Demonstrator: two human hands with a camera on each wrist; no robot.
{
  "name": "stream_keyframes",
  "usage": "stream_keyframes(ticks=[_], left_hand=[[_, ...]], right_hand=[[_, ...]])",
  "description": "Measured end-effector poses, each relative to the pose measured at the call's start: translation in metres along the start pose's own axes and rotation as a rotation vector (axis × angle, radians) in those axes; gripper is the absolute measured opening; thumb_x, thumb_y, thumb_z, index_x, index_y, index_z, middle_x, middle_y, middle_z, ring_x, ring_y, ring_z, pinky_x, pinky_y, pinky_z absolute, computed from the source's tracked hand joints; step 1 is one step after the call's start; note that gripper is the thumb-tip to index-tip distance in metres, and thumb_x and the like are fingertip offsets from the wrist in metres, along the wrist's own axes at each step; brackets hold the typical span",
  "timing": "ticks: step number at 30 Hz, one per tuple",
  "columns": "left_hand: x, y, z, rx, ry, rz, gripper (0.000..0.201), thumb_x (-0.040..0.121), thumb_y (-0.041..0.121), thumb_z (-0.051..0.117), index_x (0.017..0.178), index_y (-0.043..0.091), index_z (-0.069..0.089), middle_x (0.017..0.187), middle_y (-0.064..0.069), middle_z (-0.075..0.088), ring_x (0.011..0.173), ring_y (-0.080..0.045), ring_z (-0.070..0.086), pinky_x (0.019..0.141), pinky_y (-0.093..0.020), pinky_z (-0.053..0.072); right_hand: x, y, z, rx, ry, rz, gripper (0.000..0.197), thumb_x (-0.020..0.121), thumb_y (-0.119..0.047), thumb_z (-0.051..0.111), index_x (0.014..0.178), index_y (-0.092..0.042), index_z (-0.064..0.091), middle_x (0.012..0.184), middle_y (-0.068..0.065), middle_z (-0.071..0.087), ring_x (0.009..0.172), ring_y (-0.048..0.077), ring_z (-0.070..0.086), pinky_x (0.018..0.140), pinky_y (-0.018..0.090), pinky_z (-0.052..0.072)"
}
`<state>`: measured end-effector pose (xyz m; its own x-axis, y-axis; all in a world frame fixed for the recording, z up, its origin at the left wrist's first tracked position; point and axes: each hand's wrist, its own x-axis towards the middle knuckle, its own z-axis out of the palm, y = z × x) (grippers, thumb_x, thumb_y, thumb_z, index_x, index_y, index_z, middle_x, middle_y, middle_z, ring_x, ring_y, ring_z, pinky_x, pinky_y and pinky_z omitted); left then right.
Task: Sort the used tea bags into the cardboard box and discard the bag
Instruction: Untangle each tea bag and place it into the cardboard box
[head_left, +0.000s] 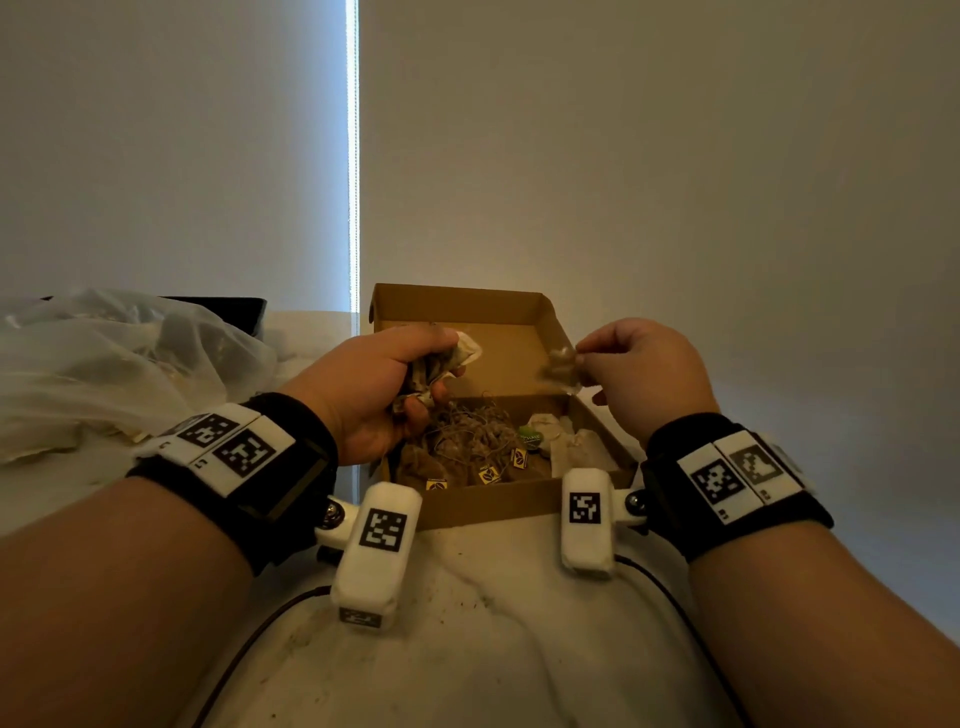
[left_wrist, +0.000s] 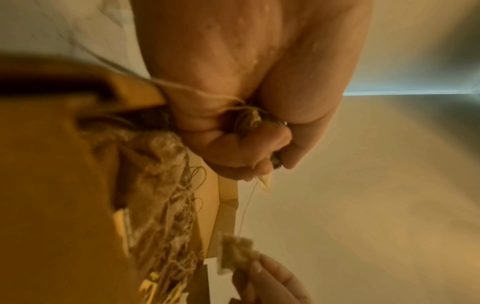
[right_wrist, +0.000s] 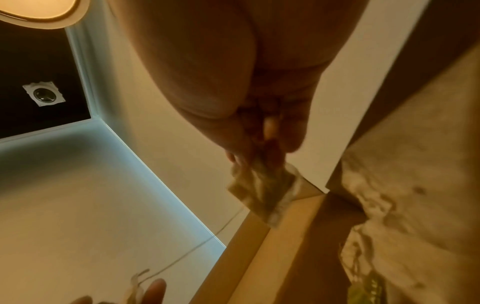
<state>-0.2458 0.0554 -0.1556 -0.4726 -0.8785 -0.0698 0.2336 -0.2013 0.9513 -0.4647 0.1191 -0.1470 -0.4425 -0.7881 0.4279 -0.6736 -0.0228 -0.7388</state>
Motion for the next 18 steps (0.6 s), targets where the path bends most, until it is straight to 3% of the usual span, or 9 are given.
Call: stream_keyframes(ticks=[3,6,7,9,11,12,15,18], left_hand=[[-0.0005,0.0002,0.0002,-0.001,0.005,-0.002,0.03,0.096,0.027,0.062,0.12,0.009,0.062,0.094,-0.009,0.062,0.056,-0.007,0.053,0.033,-0.012,0.035],[-0.0009,0.0,0.0013,0.001,0.008,-0.001,0.029,0.096,0.027,0.062,0.119,0.009,0.062,0.093,-0.008,0.062,0.055,-0.007,0.053,0.033,-0.012,0.035],[-0.0011,-0.0001,0.0015,0.002,0.01,0.0,0.03,0.096,0.027,0.062,0.12,0.009,0.062,0.093,-0.008,0.063,0.055,-0.007,0.053,0.033,-0.012,0.035],[-0.0012,-0.0003,0.0013,0.001,0.013,0.001,0.03,0.096,0.026,0.062,0.121,0.009,0.062,0.093,-0.008,0.063,0.055,-0.007,0.053,0.033,-0.012,0.035],[-0.0014,-0.0002,0.0007,-0.003,0.011,-0.001,0.031,0.096,0.026,0.062,0.122,0.009,0.062,0.094,-0.009,0.063,0.055,-0.007,0.053,0.033,-0.012,0.035],[-0.0014,-0.0001,0.0004,-0.005,0.008,-0.001,0.033,0.096,0.026,0.062,0.123,0.008,0.061,0.094,-0.009,0.063,0.055,-0.007,0.054,0.033,-0.012,0.035],[-0.0012,0.0,0.0001,-0.012,0.003,-0.002,0.035,0.095,0.026,0.062,0.125,0.007,0.061,0.095,-0.009,0.062,0.055,-0.008,0.054,0.033,-0.013,0.035],[-0.0013,-0.0001,-0.0003,-0.012,-0.003,-0.004,0.037,0.095,0.027,0.063,0.126,0.007,0.061,0.099,-0.01,0.061,0.056,-0.007,0.054,0.033,-0.013,0.036]], right_hand=[[-0.0009,-0.0039,0.0009,-0.159,-0.187,0.088,0.01,0.091,-0.011,0.065,0.088,-0.019,0.07,0.09,-0.001,0.068,0.083,0.016,0.065,0.074,0.03,0.056],[-0.002,-0.0081,0.0019,-0.338,-0.347,0.121,0.009,0.093,-0.014,0.064,0.097,-0.015,0.071,0.091,0.0,0.064,0.089,0.019,0.062,0.087,0.035,0.056],[-0.0033,-0.0089,0.0025,-0.405,-0.385,0.116,0.011,0.093,-0.017,0.064,0.099,-0.013,0.071,0.094,0.002,0.064,0.091,0.02,0.062,0.087,0.035,0.056],[-0.0033,-0.0068,0.0032,-0.453,-0.418,0.111,0.012,0.089,-0.022,0.066,0.094,-0.012,0.07,0.091,0.004,0.066,0.083,0.018,0.061,0.075,0.029,0.055],[-0.0033,-0.0037,0.0031,-0.39,-0.407,0.128,0.009,0.084,-0.024,0.068,0.081,-0.016,0.066,0.077,0.0,0.062,0.067,0.013,0.055,0.062,0.025,0.048],[-0.0034,-0.0026,0.004,-0.363,-0.394,0.136,0.01,0.084,-0.024,0.068,0.079,-0.016,0.066,0.073,-0.001,0.06,0.065,0.014,0.053,0.063,0.027,0.048],[-0.0016,-0.0006,0.0066,-0.241,-0.279,0.123,0.016,0.088,-0.022,0.061,0.089,-0.009,0.07,0.083,0.003,0.066,0.075,0.021,0.059,0.071,0.037,0.053],[-0.0032,-0.0032,0.007,-0.141,-0.126,0.05,0.016,0.094,-0.022,0.054,0.09,-0.017,0.069,0.091,0.004,0.067,0.081,0.016,0.061,0.061,0.026,0.046]])
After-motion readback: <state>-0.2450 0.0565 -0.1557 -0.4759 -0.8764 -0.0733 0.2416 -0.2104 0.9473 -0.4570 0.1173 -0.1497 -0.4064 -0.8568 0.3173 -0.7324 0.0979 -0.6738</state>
